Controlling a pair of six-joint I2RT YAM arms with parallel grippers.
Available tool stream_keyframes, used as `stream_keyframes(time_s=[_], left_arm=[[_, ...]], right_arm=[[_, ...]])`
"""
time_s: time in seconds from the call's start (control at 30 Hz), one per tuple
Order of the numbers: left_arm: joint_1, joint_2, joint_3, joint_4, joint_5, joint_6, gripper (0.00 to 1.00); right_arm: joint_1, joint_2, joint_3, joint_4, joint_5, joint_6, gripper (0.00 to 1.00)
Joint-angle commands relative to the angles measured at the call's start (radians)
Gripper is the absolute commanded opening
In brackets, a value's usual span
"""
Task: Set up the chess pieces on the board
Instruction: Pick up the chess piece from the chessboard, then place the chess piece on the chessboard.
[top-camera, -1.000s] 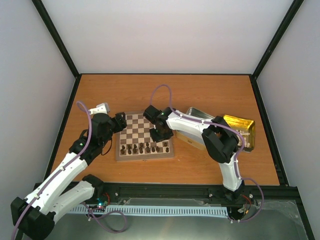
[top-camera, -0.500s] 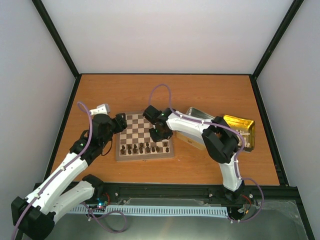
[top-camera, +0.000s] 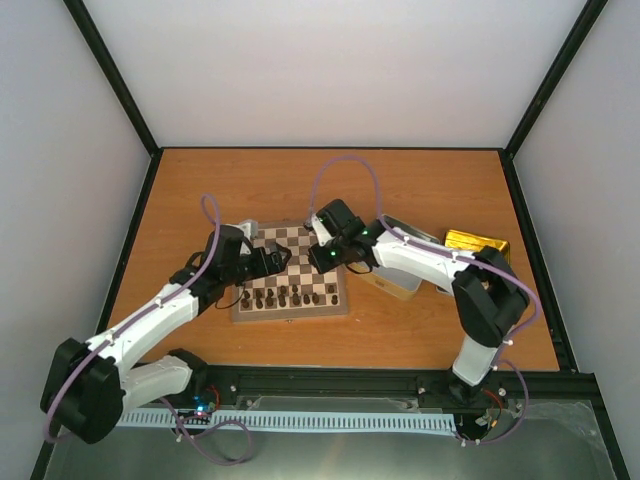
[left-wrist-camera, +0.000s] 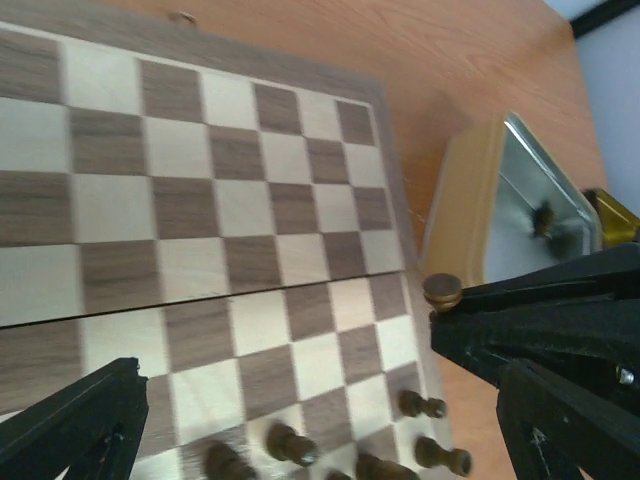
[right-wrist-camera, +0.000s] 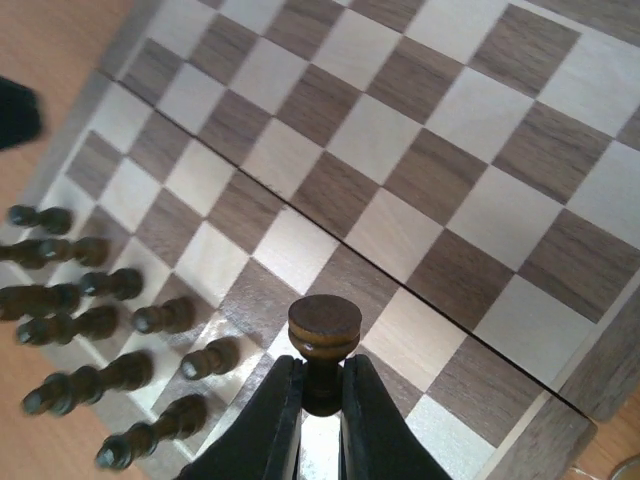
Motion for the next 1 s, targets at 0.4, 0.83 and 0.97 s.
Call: stream_keyframes(time_s=[0.4,0.83,0.97], left_arm=[[0.096,0.186,0.099,0.206,0.581,-0.104,0.64],[0.096,0.24,0.064,0.266,0.601,-0.154,0.39],[0.096,0.246,0.057,0.29,0.617,-0.179,0.26]], right_arm=[[-0.014,-0.148,-0.126,0.223,-0.25,-0.149,0.05],[-0.014,-0.142,-0.124,0.254,-0.277,-0.099,0.05],[-0.014,-0.146,-0.127,0.257,-0.272,-0.086,0.06]])
